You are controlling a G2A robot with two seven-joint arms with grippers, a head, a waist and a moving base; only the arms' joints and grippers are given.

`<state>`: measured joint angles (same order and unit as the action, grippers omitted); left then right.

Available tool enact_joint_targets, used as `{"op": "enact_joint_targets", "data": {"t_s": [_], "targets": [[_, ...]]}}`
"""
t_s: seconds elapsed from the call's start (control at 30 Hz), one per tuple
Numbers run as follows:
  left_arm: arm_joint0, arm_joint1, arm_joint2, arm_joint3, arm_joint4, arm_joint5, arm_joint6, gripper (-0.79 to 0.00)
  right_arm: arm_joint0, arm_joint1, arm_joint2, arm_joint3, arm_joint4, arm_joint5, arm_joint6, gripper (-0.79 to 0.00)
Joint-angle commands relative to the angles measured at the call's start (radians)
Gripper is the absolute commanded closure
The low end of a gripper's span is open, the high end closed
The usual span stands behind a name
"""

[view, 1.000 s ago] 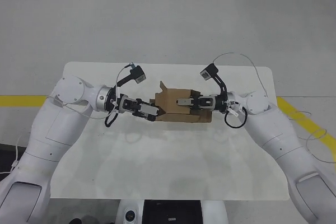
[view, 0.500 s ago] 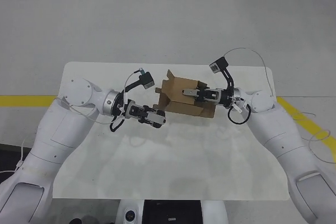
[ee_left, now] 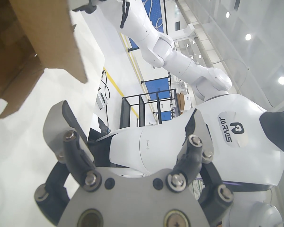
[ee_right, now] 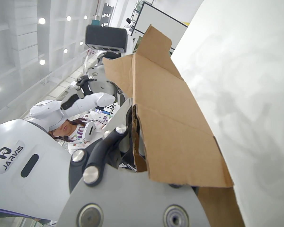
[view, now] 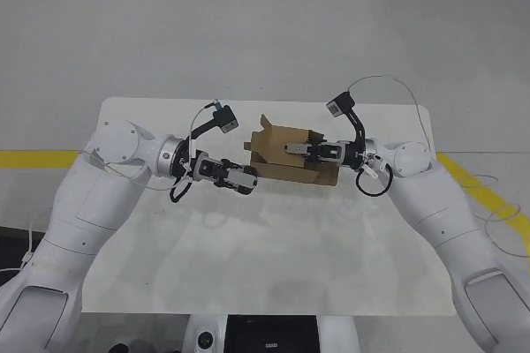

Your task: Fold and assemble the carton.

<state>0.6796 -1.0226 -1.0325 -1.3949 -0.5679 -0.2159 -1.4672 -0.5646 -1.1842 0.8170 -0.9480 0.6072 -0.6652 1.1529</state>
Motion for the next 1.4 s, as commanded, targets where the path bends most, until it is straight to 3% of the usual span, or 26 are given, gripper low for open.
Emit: {"op": "enact_joint_targets", "data": {"t_s": [0.0,0.17,0.4,1.37], "targets": [[0.005,0.007,-0.03,0.008,0.004,-0.002,0.002,-0.785,-0.002,0.001,0.004,-0.003,0.002,0.015,0.017,0.0],[0.015,0.016,-0.059,0.021,0.019,0.003,0.012,-0.785,-0.017,0.001,0.009,-0.038,0.025,0.043,0.045,0.0],[0.024,0.008,-0.024,0.012,0.021,0.003,0.021,-0.785,-0.016,-0.006,-0.006,-0.072,0.029,0.071,0.073,0.0],[-0.007,-0.022,0.075,-0.029,0.03,0.016,0.022,-0.785,-0.029,-0.024,0.04,-0.079,-0.01,0.005,0.007,0.0]]}}
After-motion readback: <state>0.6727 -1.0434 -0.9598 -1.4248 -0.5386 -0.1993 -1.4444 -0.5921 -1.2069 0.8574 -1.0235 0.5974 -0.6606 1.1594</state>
